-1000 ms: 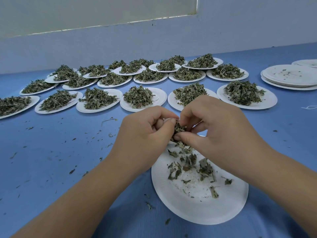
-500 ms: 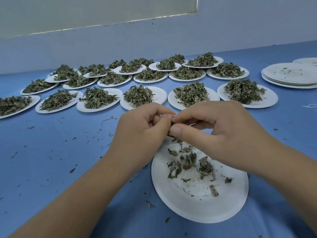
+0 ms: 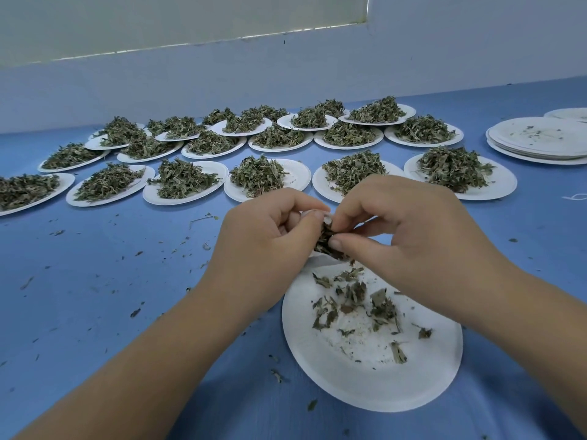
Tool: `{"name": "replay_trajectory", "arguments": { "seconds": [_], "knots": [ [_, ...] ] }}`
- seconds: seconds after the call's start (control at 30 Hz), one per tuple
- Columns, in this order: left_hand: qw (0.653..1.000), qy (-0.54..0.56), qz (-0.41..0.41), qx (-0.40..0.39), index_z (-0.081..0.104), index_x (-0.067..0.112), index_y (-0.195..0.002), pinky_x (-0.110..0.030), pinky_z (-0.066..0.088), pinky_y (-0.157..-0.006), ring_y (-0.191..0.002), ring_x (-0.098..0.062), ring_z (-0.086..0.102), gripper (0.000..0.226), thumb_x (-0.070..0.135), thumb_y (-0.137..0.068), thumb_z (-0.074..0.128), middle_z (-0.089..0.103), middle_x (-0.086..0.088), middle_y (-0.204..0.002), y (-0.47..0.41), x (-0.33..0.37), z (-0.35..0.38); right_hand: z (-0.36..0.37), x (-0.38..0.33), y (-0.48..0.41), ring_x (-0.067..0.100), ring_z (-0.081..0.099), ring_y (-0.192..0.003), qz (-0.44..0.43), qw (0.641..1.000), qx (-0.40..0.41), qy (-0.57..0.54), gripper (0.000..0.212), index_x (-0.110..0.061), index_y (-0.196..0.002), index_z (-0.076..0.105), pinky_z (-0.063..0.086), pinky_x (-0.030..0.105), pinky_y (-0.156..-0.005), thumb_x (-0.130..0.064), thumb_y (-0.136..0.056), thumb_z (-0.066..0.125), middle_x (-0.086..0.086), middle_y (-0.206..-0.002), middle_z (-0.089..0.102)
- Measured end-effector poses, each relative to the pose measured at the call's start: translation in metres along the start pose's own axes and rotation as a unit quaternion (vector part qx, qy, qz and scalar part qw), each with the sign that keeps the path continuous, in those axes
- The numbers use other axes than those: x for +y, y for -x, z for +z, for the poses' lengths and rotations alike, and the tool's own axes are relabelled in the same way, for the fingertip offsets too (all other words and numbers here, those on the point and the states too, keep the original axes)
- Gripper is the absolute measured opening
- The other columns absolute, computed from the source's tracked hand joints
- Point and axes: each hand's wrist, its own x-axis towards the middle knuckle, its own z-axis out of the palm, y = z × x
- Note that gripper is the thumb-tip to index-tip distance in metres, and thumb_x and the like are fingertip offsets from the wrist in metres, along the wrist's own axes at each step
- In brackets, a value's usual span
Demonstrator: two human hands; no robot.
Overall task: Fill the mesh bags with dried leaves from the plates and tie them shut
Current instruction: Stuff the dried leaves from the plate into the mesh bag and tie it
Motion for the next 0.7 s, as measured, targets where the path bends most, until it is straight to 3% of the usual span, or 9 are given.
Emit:
{"name": "replay_trajectory", "arguments": {
  "seconds": [0.3, 0.4, 0.53, 0.7],
  "knots": [
    [1.000, 0.009, 0.007, -0.021, 0.073, 0.025, -0.080, -0.010, 0.030, -0.047, -0.046, -0.002, 0.039, 0.020, 0.009, -0.086, 0.062, 0.058, -0.016, -0.061, 0.002, 0.002, 0.000, 0.012, -0.001, -0.001, 0.017, 0.054, -0.074, -0.040, 0.998, 0.026, 0.039, 0.020, -0.011, -0.074, 0.059, 0.050, 0.038, -0.064, -0.007, -0.076, 0.079, -0.002, -0.080, 0.053],
    [0.999, 0.010, 0.011, -0.029, 0.073, 0.023, -0.081, -0.010, 0.029, -0.047, -0.046, -0.002, 0.038, 0.021, 0.007, -0.087, 0.061, 0.058, -0.018, -0.061, 0.002, 0.002, 0.000, 0.013, -0.003, -0.001, 0.017, 0.052, -0.071, -0.039, 0.997, 0.032, 0.051, 0.024, -0.012, -0.072, 0.056, 0.047, 0.033, -0.062, -0.006, -0.074, 0.080, 0.000, -0.080, 0.052],
    [1.000, 0.011, 0.012, -0.010, 0.073, 0.026, -0.079, -0.010, 0.031, -0.046, -0.045, -0.002, 0.041, 0.021, 0.009, -0.086, 0.062, 0.059, -0.013, -0.059, 0.002, 0.002, 0.001, 0.012, -0.003, -0.002, 0.007, 0.046, -0.069, -0.019, 0.998, 0.024, 0.050, 0.024, -0.013, -0.072, 0.056, 0.037, 0.015, -0.064, -0.011, -0.075, 0.080, -0.004, -0.081, 0.050],
    [1.000, 0.014, 0.009, 0.015, 0.072, 0.025, -0.080, -0.010, 0.030, -0.042, -0.041, -0.002, 0.039, 0.019, 0.011, -0.089, 0.063, 0.054, -0.006, -0.053, 0.000, 0.001, -0.002, -0.001, -0.004, -0.002, -0.002, 0.050, -0.073, 0.006, 0.999, 0.044, 0.012, 0.012, -0.027, -0.078, 0.061, 0.036, 0.009, -0.068, -0.032, -0.083, 0.071, -0.016, -0.077, 0.052]
  ]
}}
